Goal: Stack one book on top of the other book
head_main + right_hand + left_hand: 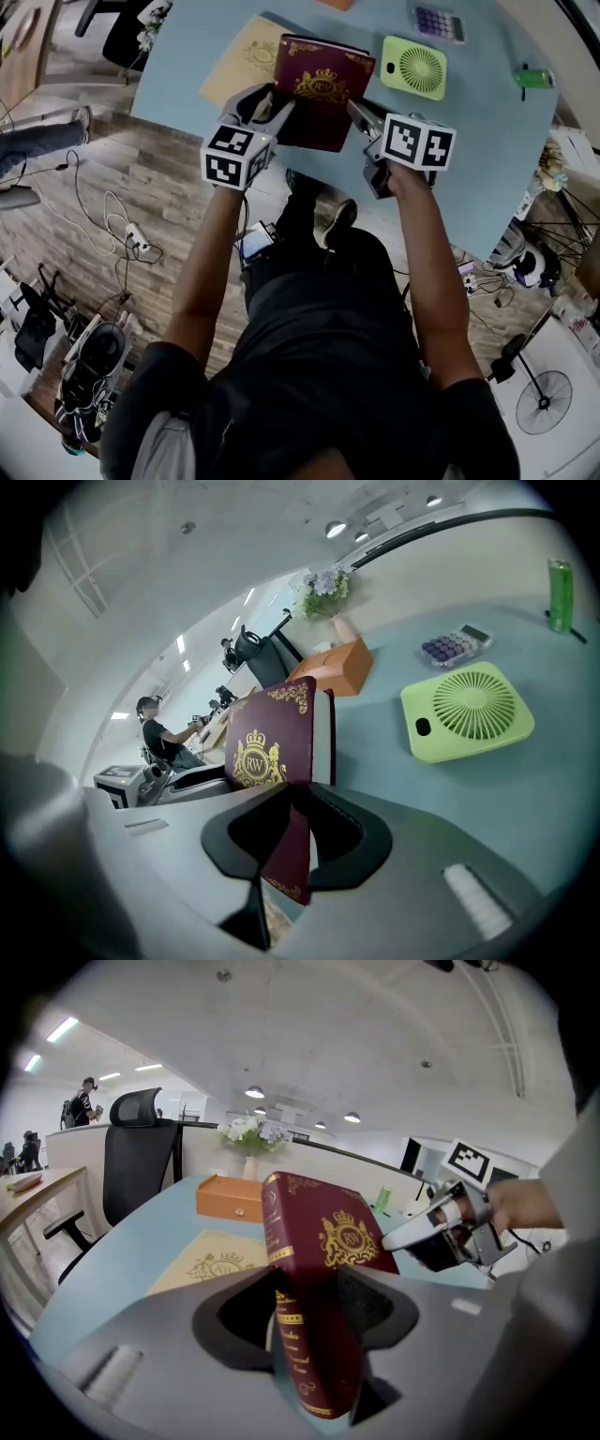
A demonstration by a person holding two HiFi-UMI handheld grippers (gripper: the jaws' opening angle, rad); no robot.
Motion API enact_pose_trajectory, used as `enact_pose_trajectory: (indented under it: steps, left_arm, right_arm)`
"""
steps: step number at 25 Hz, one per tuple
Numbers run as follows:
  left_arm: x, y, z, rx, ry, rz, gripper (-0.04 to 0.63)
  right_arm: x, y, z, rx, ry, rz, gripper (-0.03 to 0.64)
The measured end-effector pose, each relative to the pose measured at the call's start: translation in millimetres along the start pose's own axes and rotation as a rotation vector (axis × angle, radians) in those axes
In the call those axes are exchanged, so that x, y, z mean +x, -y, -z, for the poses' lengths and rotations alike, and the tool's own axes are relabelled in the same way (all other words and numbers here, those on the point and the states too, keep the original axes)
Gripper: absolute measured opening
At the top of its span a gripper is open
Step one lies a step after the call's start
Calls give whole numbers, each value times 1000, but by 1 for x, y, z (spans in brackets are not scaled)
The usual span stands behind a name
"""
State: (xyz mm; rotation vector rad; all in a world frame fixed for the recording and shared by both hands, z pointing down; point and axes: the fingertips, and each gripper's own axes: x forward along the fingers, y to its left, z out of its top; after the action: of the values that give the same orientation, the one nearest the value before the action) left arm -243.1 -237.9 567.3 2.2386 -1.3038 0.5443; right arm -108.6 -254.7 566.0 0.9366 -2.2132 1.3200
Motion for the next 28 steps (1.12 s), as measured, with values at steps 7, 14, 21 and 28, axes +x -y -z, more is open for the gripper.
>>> enact_pose_trajectory:
  steps: [7, 14, 21, 28]
  left_arm:
    - [-6, -11, -2, 13, -25, -17, 251]
    - [-2, -14, -2, 14, -39, 4, 250]
    - [13, -27, 3, 43, -112, 43, 241]
    - [-1, -63, -15, 44, -25, 31, 242]
  right_arm:
    - [9, -8, 0, 30, -13, -12, 61]
    - [15, -4, 6, 106, -26, -19, 61]
    - [25, -1, 19, 383, -26, -89, 52]
    - [41, -6, 31, 599, 30, -78, 46]
